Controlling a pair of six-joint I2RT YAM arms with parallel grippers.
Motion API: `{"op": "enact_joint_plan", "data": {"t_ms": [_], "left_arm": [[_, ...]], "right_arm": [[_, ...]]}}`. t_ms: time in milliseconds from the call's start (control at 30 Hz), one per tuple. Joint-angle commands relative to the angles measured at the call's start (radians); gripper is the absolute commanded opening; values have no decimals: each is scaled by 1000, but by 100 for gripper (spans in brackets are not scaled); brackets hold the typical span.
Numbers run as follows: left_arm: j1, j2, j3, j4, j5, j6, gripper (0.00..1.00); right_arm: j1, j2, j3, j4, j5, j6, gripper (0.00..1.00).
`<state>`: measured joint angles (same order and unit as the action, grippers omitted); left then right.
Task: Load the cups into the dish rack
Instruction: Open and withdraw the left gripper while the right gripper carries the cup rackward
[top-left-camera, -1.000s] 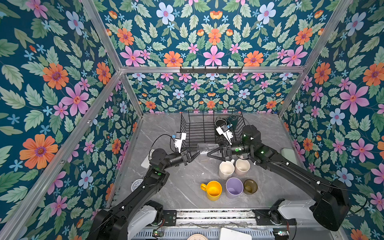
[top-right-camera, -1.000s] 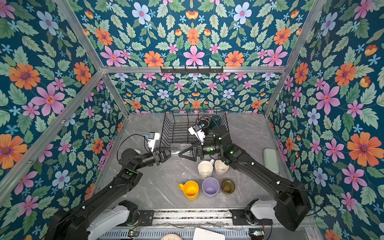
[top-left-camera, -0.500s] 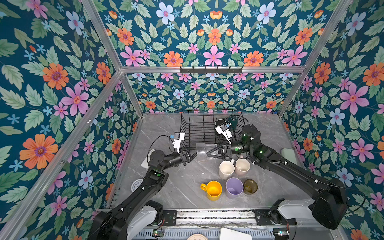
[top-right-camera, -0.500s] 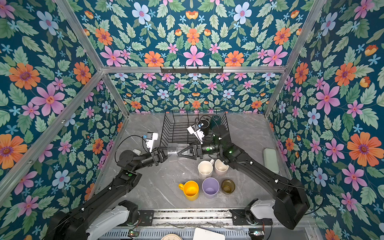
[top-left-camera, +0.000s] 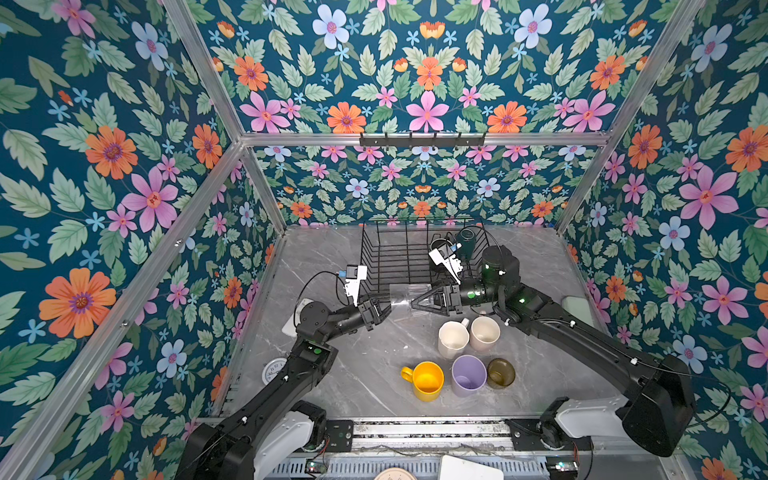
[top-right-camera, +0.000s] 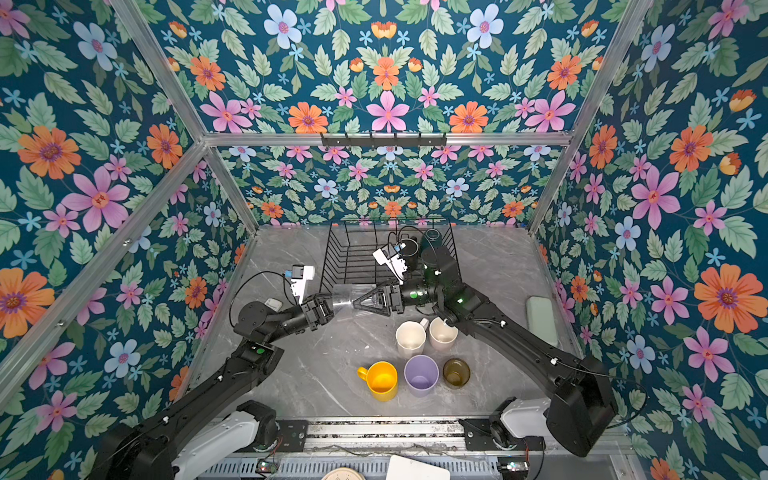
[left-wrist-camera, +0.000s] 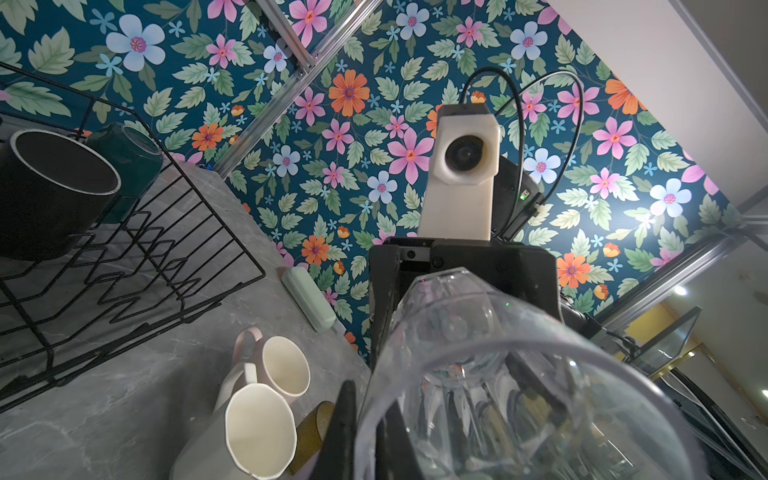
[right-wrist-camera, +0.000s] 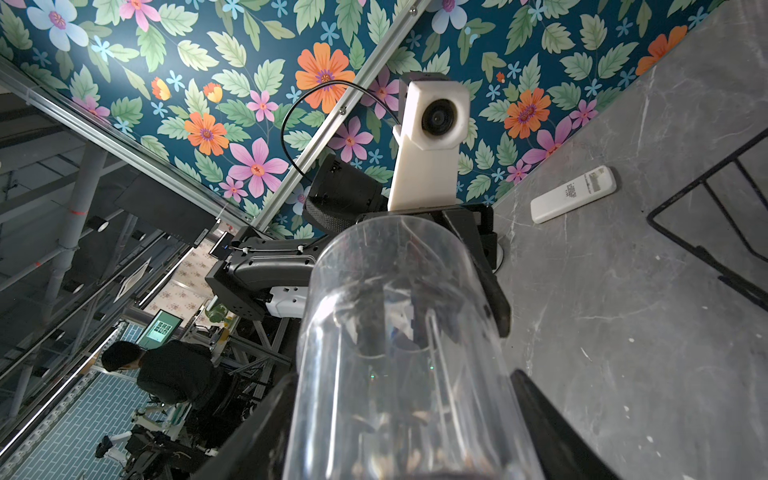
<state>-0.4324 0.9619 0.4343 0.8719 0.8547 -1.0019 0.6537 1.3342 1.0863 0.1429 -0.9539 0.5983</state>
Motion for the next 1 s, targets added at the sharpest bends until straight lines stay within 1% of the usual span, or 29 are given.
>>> {"op": "enact_joint_plan", "data": {"t_ms": [0,67,167,200,233,267,300,333,400,500,633,700,800,833,900,967], "left_arm": [[1,-14,5,39,-27,20,8],[6,-18,5,25,-34,23,15],[10,-24,9,-6,-39,31,33],[12,-28,10,-16,-41,34,45],[14,-35,8,-25,-47,39,62],[16,-42,7,-34,-54,43,73],[18,-51,10,-53,-63,54,79],[20,-63,10,-73,-72,70,82],[21,-90,18,-136,-102,113,87],[21,-144,38,-277,-176,195,93],[21,-203,54,-397,-270,259,95],[24,-230,73,-485,-349,295,96],[24,-278,104,-632,-508,357,97],[24,-294,115,-679,-577,373,98],[23,-323,128,-756,-693,387,99],[22,-359,126,-799,-786,388,100]], "right_arm": [[-5,-1,23,-129,230,9,0],[-16,-6,39,-157,233,19,0],[-58,-24,48,-191,234,36,0],[-74,-33,48,-201,235,40,0],[-88,-44,47,-214,237,42,0],[-103,-53,47,-226,240,41,0],[-115,-64,47,-240,243,38,0],[-128,-75,50,-261,246,30,0],[-150,-95,60,-320,264,3,0],[-195,-131,73,-415,309,-29,0],[-259,-168,74,-479,322,-41,0],[-284,-173,93,-547,359,-64,0],[-303,-175,130,-651,437,-116,0],[-302,-174,145,-689,472,-135,0],[-304,-174,169,-740,521,-166,0],[-303,-176,181,-764,543,-183,0]]}}
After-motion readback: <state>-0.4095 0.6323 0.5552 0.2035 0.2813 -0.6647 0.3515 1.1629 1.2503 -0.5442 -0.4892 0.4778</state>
